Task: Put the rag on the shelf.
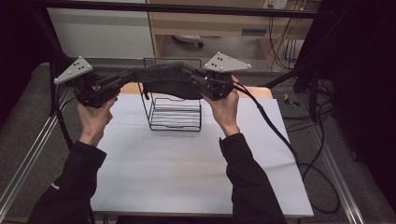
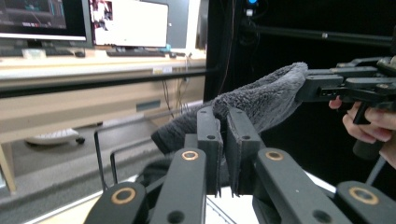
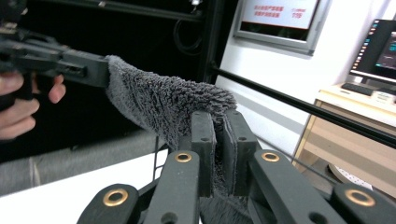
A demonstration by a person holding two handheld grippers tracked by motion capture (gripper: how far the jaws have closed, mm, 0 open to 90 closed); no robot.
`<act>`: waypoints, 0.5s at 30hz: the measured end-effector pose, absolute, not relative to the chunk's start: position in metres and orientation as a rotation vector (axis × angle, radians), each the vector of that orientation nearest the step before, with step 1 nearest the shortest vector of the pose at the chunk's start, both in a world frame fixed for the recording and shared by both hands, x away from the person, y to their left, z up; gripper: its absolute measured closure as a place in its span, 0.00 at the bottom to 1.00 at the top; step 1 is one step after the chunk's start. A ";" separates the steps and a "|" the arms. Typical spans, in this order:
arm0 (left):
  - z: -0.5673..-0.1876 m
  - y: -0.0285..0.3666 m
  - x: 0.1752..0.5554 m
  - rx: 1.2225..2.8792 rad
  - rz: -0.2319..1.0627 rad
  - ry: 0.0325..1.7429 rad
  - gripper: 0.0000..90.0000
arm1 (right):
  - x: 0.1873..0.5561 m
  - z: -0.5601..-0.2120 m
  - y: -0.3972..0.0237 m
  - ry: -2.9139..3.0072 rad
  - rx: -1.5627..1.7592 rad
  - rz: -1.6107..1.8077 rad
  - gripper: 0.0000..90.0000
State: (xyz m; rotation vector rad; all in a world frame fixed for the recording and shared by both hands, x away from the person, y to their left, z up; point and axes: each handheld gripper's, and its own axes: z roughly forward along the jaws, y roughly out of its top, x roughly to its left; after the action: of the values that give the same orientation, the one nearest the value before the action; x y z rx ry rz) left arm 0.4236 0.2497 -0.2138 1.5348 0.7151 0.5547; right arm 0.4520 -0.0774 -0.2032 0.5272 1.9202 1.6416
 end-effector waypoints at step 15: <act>-0.215 0.253 0.414 1.596 0.520 0.814 0.79 | 0.438 -0.243 -0.076 2.078 0.461 1.526 0.93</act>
State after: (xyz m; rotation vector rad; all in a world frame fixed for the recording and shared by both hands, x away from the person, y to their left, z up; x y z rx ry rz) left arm 0.4140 0.2526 -0.2148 1.5963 0.8138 0.5196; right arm 0.4380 -0.0760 -0.2429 0.4610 2.0782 1.5261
